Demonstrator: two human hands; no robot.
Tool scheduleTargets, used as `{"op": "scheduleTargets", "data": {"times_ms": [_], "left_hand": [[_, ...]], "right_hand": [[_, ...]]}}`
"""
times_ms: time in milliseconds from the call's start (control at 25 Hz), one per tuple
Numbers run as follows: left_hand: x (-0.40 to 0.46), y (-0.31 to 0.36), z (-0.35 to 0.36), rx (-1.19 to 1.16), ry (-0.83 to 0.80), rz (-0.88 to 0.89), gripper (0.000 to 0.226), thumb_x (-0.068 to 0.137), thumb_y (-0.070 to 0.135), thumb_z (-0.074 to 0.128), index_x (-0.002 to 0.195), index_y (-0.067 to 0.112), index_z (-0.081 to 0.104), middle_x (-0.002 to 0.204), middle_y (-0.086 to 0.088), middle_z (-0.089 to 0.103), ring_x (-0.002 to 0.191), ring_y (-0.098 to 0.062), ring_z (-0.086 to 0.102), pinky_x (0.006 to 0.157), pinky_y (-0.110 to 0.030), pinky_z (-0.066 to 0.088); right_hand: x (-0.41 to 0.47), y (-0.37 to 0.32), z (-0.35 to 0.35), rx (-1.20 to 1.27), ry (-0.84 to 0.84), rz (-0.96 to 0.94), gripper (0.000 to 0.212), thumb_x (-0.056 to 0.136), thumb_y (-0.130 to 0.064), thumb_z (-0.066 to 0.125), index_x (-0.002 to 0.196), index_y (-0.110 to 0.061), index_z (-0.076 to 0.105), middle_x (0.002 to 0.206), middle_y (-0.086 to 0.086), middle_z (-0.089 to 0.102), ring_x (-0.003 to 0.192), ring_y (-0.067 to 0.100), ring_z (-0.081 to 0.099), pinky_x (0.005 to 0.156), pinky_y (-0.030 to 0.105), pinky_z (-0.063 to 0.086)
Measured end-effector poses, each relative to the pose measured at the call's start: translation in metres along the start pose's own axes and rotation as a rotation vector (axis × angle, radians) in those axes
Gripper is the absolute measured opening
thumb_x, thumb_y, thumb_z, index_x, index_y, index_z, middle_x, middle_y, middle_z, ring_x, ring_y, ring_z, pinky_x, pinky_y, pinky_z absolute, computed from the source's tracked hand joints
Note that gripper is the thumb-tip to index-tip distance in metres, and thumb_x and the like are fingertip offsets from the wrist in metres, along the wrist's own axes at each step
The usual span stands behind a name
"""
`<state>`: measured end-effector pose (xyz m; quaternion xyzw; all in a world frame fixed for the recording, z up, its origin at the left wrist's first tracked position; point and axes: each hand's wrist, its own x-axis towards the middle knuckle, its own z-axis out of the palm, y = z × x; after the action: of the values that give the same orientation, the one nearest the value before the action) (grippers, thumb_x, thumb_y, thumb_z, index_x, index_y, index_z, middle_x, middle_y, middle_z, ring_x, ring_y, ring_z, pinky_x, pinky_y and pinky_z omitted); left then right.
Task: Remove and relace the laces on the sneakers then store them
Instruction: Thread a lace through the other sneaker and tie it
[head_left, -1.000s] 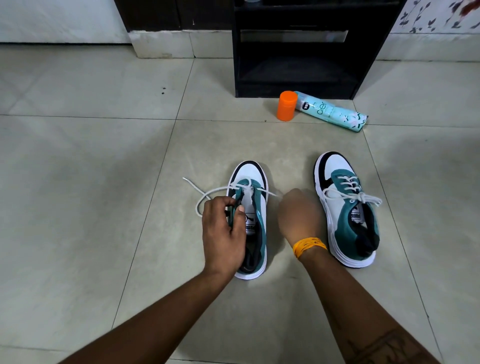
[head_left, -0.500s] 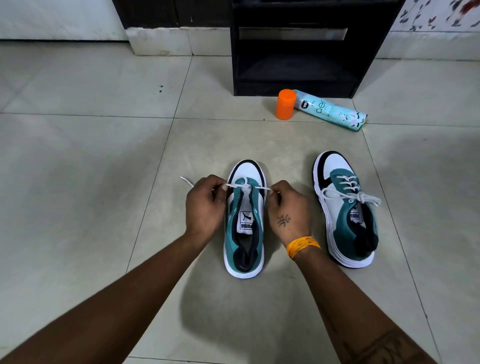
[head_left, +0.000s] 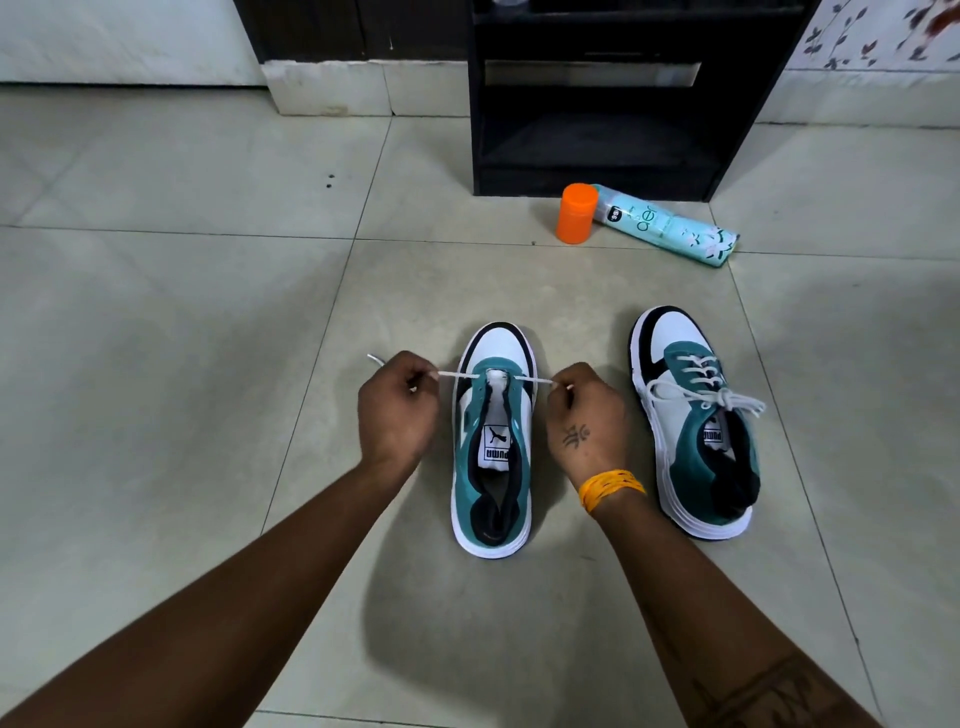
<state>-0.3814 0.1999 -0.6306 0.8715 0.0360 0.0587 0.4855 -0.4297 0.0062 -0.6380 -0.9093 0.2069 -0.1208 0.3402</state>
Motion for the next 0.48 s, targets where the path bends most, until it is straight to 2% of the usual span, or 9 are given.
{"op": "scheduleTargets", "data": {"times_ms": [80,200,320,400,480], "left_hand": [[-0.003,-0.002,-0.003,0.037,-0.028,-0.001,0.015,0.091,0.013,0.067,0.087,0.026,0.074,0.083,0.012,0.071,0.08,-0.009,0.066,0.081,-0.033,0.055],[-0.009,0.007,0.001,0.031,-0.123,0.079,0.017,0.093,0.017,0.067,0.104,0.024,0.078,0.1,0.013,0.075,0.094,-0.002,0.067,0.089,-0.028,0.055],[-0.007,0.009,0.005,0.092,-0.128,0.185,0.01,0.094,0.02,0.067,0.096,0.025,0.076,0.092,0.014,0.074,0.088,-0.004,0.067,0.083,-0.03,0.055],[-0.003,0.009,0.003,0.171,-0.122,0.201,0.009,0.095,0.023,0.066,0.09,0.027,0.073,0.088,0.013,0.073,0.087,-0.01,0.066,0.078,-0.033,0.053],[0.0,0.008,0.0,0.283,-0.114,0.228,0.011,0.096,0.026,0.065,0.088,0.029,0.072,0.088,0.013,0.073,0.091,-0.017,0.062,0.08,-0.036,0.048]], "right_hand": [[-0.003,0.0,0.0,-0.009,-0.007,0.02,0.014,0.096,-0.026,0.052,0.101,-0.019,0.064,0.081,0.014,0.069,0.079,0.041,0.064,0.061,0.037,0.047],[-0.007,-0.014,0.0,0.005,-0.007,-0.094,0.024,0.095,-0.026,0.05,0.116,-0.025,0.061,0.077,0.012,0.069,0.078,0.039,0.064,0.066,0.041,0.053],[-0.006,-0.018,0.0,-0.076,-0.018,-0.175,0.016,0.096,-0.023,0.055,0.108,-0.021,0.067,0.089,0.01,0.072,0.085,0.038,0.065,0.066,0.038,0.047],[-0.004,-0.015,-0.002,-0.09,-0.001,-0.187,0.013,0.095,-0.023,0.057,0.101,-0.02,0.068,0.093,0.009,0.067,0.085,0.038,0.064,0.066,0.039,0.05],[-0.003,-0.014,-0.004,-0.107,0.028,-0.21,0.012,0.093,-0.022,0.06,0.098,-0.019,0.07,0.098,0.008,0.059,0.09,0.035,0.061,0.068,0.04,0.052]]}}
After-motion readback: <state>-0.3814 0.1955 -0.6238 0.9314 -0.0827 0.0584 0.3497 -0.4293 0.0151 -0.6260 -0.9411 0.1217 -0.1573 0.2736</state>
